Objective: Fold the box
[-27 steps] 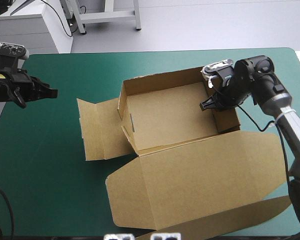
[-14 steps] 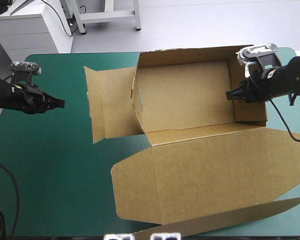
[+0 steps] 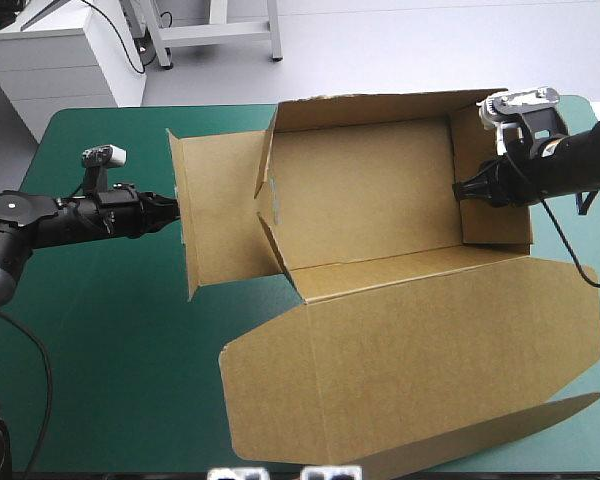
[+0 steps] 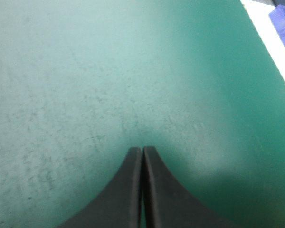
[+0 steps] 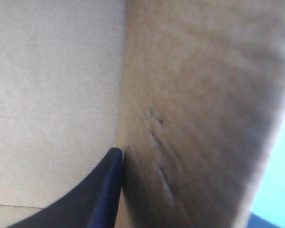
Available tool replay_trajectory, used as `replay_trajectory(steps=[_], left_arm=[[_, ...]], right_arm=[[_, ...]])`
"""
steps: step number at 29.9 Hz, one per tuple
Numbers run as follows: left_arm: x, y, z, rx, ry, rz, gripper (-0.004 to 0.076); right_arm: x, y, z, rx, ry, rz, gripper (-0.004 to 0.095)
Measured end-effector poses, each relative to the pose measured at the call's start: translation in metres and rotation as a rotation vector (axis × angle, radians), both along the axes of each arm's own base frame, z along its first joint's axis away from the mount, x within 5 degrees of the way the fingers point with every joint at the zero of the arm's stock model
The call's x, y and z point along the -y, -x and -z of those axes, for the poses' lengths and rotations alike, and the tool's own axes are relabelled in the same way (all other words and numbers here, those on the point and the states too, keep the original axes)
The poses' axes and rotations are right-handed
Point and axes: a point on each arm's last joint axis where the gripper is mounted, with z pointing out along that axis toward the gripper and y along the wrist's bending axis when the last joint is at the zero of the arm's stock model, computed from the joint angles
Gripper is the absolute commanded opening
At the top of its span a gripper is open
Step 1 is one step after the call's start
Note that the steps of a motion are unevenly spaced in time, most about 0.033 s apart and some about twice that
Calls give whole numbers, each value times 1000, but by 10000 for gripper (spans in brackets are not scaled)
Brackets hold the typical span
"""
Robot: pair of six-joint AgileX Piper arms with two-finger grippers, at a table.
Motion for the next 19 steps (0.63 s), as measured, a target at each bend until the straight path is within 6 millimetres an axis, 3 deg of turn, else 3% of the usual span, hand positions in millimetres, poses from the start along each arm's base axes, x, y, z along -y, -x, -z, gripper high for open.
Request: replay_trajectory(steps=[9, 19], left_arm=[[44, 8, -4, 23, 31, 178, -9], [51, 11, -11, 34, 127, 220, -9]], right_arm=[[-1, -2, 2, -7, -11, -2, -18], [1, -17, 15, -46, 13, 10, -17]])
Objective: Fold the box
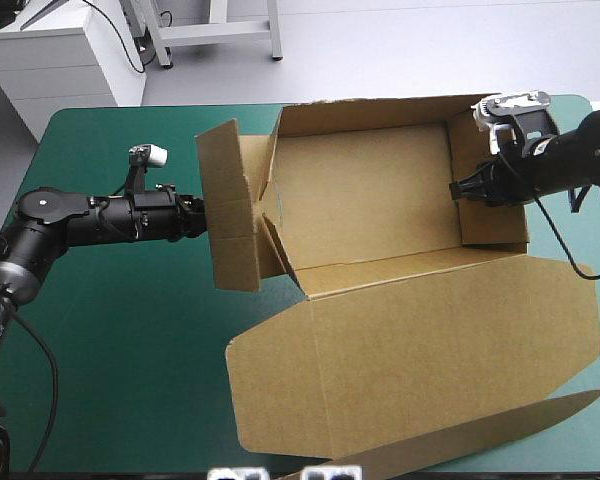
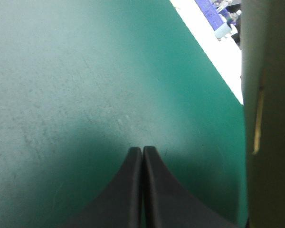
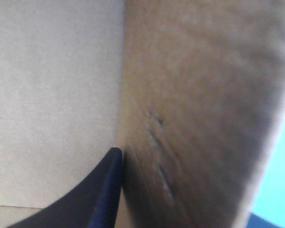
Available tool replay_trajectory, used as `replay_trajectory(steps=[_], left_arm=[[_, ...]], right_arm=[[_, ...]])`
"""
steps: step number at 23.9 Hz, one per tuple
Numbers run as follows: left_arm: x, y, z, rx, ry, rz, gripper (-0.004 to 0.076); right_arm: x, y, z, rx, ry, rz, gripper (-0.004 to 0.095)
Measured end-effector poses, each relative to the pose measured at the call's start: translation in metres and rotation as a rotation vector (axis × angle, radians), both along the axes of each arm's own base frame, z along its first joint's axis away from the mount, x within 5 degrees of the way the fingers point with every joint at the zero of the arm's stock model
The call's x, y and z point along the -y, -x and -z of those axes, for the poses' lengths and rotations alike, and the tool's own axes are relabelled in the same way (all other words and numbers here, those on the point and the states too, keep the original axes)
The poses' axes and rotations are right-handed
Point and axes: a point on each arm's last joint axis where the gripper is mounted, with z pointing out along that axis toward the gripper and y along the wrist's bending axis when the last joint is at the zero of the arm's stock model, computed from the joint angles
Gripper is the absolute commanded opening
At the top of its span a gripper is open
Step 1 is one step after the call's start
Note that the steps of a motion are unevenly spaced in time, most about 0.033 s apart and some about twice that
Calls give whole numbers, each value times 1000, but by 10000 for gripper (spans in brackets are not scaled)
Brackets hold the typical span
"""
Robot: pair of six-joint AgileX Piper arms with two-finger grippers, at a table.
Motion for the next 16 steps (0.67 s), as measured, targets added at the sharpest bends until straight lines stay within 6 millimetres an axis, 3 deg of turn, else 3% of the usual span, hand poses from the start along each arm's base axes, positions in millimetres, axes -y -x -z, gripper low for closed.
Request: replay_trajectory(steps=[5, 9, 11, 12, 13, 14, 16], left_arm=[[4, 1, -8, 29, 89, 29, -9], [6, 4, -12, 46, 137, 64, 21], [7, 5, -16, 58, 139, 86, 139], [7, 5, -18, 65, 138, 90, 273], [7, 4, -24, 86, 140, 97, 333], [7, 4, -27, 94, 141, 99, 470], [7, 3, -35, 111, 144, 100, 561]], right_arm=[[-2, -7, 7, -17, 9, 5, -14], [-20, -12, 10, -3, 33, -7, -14], [-29, -15, 13, 0, 48, -1, -14], [-31, -16, 14, 1, 52, 1, -14], [-33, -19, 16, 2, 49, 8, -14], [-34, -20, 18, -3, 47, 12, -14], [-35, -24, 21, -10, 39, 23, -14]])
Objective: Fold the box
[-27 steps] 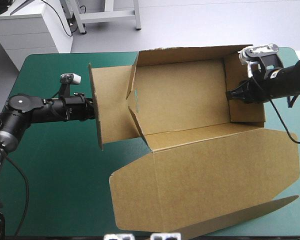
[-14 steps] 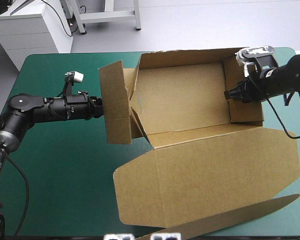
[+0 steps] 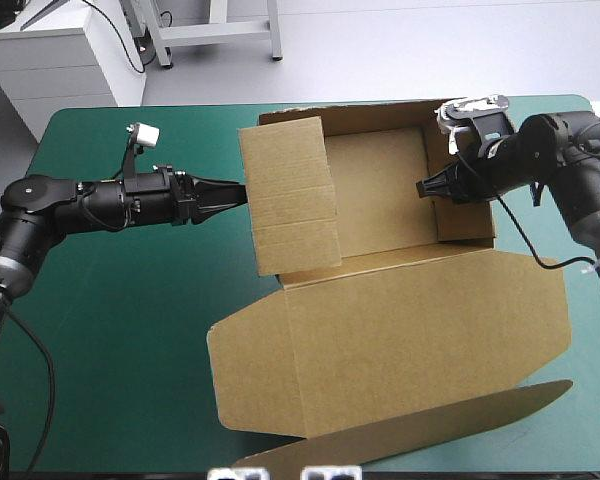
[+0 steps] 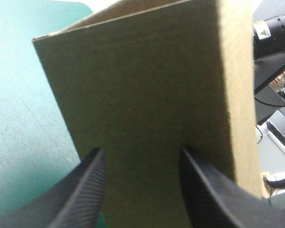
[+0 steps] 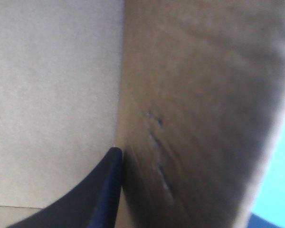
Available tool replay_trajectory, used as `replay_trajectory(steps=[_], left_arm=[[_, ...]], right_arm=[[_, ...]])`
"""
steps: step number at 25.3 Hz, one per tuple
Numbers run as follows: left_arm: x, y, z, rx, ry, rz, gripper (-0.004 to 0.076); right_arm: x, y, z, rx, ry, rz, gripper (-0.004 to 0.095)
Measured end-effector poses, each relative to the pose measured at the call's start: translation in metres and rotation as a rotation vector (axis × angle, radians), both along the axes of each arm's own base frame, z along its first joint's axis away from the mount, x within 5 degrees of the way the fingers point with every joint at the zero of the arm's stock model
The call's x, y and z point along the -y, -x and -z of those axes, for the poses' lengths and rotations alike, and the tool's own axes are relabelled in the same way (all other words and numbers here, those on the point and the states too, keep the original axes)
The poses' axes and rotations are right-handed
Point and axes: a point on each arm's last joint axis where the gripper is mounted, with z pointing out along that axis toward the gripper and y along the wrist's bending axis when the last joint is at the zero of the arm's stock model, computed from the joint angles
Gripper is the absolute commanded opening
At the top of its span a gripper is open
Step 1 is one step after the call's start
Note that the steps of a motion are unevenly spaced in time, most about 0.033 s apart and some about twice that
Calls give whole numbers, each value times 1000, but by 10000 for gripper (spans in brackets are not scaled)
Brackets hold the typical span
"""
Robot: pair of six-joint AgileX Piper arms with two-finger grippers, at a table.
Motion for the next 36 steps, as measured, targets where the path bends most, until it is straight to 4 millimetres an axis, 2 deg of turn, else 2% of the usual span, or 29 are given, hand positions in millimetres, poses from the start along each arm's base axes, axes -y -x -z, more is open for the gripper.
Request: replay_trajectory(steps=[2, 10, 15, 20, 30, 36], left_arm=[[0, 0, -4, -4, 7, -3, 561], [0, 0, -5, -34, 16, -6, 561], [0, 0, -3, -52, -3, -10, 561], [3, 1, -2, -96, -111, -10, 555], [53, 6, -40, 4, -397, -134, 503], [76, 14, -47, 19, -544, -229, 480]], right_arm=[[-2, -1, 1, 1, -5, 4, -14], [-33, -6, 6, 35, -19, 7, -14], [-36, -8, 9, 29, -20, 20, -14], [-38, -9, 9, 31, -28, 33, -14], [-38, -12, 13, 18, -27, 58, -14], [-38, -13, 15, 13, -32, 61, -14]])
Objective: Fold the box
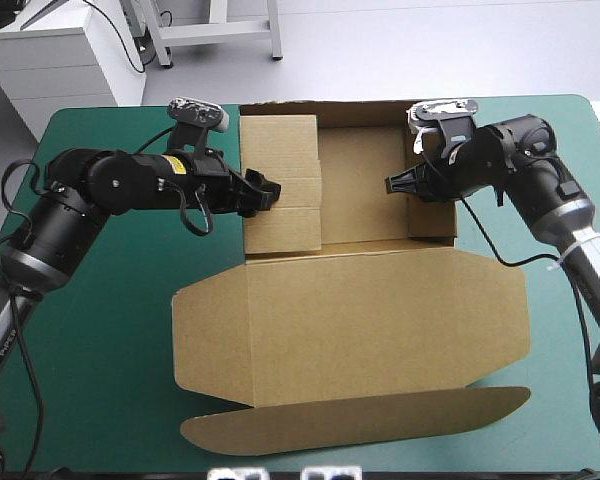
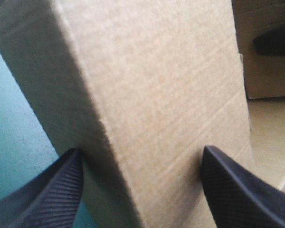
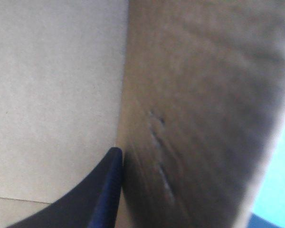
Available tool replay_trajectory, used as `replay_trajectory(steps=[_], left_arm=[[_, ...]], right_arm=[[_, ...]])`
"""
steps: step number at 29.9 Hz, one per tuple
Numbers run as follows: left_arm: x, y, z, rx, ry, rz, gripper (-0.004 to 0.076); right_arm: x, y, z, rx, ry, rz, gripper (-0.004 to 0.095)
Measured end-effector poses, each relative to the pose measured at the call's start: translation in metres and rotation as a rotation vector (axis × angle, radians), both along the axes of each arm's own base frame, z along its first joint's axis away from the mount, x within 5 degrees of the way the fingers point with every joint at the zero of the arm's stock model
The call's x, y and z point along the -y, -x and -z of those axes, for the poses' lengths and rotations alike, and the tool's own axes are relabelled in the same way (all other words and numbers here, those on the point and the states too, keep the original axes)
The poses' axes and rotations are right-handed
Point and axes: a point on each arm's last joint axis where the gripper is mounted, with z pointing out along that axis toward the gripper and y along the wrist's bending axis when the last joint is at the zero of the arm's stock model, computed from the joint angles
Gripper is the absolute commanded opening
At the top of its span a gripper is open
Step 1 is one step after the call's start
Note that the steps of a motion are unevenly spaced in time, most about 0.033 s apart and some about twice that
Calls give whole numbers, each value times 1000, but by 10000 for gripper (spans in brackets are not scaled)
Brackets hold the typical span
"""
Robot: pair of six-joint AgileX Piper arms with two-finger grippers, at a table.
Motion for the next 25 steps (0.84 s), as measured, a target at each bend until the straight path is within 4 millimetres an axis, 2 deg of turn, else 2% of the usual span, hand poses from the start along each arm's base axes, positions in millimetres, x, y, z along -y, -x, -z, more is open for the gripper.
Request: replay_trajectory(steps=[7, 15, 18, 23, 25], left_arm=[[22, -12, 17, -32, -157, -87, 446], [23, -20, 23, -62, -154, -187, 379], [21, -22, 24, -53, -168, -199, 293], [19, -23, 23, -35, -188, -208, 15], [17, -25, 23, -21, -194, -217, -7]], right_arm=[[0, 0, 4, -27, 6, -1, -14], [-1, 2, 5, -42, -9, -6, -14], [-4, 2, 4, -46, -36, -14, -14], [-3, 2, 5, -50, -33, -19, -14], [-3, 3, 5, -59, -31, -23, -14]])
